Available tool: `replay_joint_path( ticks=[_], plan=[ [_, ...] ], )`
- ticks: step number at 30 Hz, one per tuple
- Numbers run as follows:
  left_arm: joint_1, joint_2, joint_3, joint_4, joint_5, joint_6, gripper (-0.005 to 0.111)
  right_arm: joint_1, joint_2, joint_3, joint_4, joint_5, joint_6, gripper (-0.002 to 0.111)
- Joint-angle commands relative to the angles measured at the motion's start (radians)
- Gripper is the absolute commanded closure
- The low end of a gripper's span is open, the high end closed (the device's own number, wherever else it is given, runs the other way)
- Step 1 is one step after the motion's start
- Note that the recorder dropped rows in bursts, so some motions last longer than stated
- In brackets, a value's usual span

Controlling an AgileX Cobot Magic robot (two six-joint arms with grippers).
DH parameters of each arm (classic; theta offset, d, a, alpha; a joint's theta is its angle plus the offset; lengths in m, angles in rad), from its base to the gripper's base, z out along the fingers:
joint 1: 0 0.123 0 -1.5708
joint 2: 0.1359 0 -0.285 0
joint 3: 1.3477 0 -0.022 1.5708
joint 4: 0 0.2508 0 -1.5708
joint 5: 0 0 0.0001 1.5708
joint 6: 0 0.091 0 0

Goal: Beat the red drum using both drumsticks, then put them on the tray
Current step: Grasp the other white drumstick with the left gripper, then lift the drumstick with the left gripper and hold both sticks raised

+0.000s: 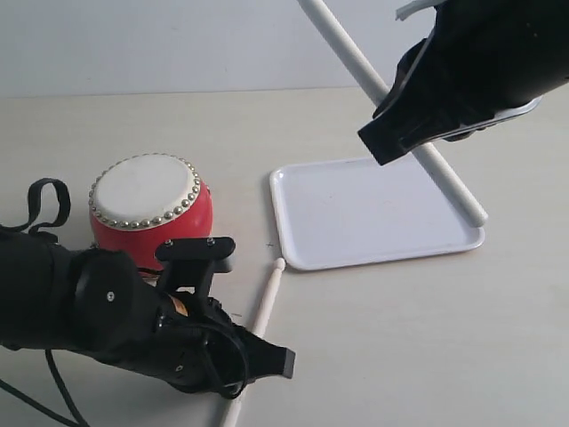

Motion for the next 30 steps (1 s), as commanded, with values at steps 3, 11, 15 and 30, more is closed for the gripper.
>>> replay_joint_path(
  ticks=[3, 11, 15, 30],
  plan=[
    [0.003, -0.064, 0.014, 0.104, 0.012, 0.013, 0.107, -0.002, -0.005, 0.0, -0.002, -0.014, -0.003, 0.108],
    [0.003, -0.089, 0.014, 0.18, -0.018, 0.015, 0.107, -0.002, -0.005, 0.002, -0.002, -0.029, -0.003, 0.108],
    [0.007, -0.091, 0.014, 0.234, -0.041, 0.015, 0.107, -0.002, -0.005, 0.002, -0.002, -0.034, -0.003, 0.108],
    [0.114, -0.239, 0.014, 0.372, 0.085, 0.015, 0.107, -0.002, 0.091, 0.002, -0.002, -0.046, -0.003, 0.108]
  ],
)
